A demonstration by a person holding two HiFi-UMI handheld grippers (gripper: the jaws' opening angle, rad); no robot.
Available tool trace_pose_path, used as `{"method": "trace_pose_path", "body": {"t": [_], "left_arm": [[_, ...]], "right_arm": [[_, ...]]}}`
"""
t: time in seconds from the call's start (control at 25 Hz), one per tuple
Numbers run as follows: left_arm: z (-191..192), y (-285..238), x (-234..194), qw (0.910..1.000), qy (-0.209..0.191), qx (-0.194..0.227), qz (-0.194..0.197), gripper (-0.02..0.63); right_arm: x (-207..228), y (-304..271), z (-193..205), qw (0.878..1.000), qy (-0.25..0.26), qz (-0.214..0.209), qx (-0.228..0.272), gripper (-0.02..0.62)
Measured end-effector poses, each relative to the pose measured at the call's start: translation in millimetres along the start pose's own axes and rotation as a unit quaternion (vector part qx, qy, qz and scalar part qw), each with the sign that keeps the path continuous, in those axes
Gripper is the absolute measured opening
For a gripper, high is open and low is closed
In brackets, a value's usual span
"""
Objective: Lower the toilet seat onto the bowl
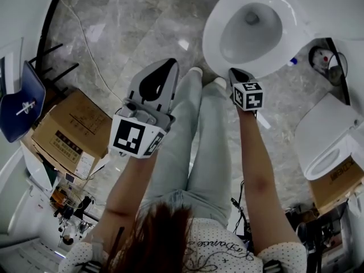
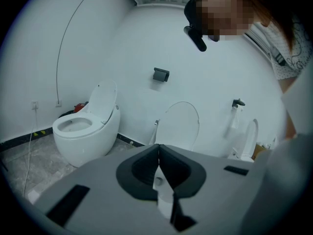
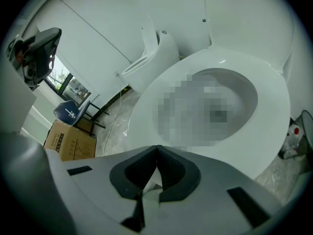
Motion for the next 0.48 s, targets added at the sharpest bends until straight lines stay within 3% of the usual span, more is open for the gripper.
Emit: {"method": "trace_pose_path", "body": {"t": [0.16,0.48], "left_arm": [[-10.5,1.4,7.0,1.0,-0.007,0.003,0.002,0.005],[-57.8,10.5,32.4,0.9993,-0.027,0.023,0.015,0.005]], "right_arm": [[-0.7,9.0,-3.0,1.0,-0.001,0.001,-0.007,0.015],[-7.9,88.6,-52.7,0.998,-0.008,0.011,0.064,0.014]]}}
Point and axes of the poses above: the fingertips, and each gripper's own axes: y backward along the fingers, x to its right, z out of its underside, the point moved 4 cm from there along y, backward along the fingers, and after that the axes turned 1 degree about -x, right-handed, at the moved point
